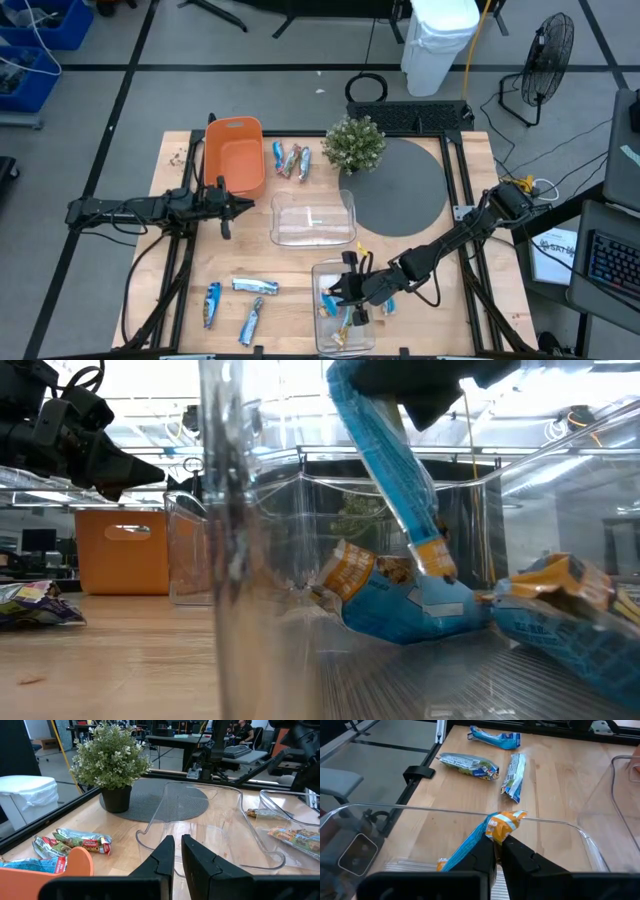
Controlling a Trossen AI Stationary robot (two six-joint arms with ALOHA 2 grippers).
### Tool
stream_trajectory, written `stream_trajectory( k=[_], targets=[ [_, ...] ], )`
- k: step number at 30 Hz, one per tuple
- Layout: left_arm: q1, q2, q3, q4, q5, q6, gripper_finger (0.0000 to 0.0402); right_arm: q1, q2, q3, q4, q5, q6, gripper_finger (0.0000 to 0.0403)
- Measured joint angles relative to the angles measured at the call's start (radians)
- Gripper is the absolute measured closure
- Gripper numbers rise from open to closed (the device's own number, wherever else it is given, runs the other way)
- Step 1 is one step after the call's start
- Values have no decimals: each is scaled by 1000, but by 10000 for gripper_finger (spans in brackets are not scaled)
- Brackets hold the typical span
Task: Pick and place Granola Bars by type
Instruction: Put the yellow granola bar into the bottom transparent bin
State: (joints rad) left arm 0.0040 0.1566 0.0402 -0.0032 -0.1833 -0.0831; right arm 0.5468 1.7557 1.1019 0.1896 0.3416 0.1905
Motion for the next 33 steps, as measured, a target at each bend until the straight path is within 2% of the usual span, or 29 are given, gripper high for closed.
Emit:
stream_trajectory(
  k=[7,11,26,33],
  targets=[
    [0,0,0,0,0,0,364,0,0,0,0,-2,7,384],
    [0,0,0,0,0,0,364,0,0,0,0,-2,8,375],
    [0,0,0,0,0,0,364,-25,0,0,0,2,4,254],
    [0,0,0,0,0,0,364,-42,-15,-1,0,2,-30,232]
  ],
)
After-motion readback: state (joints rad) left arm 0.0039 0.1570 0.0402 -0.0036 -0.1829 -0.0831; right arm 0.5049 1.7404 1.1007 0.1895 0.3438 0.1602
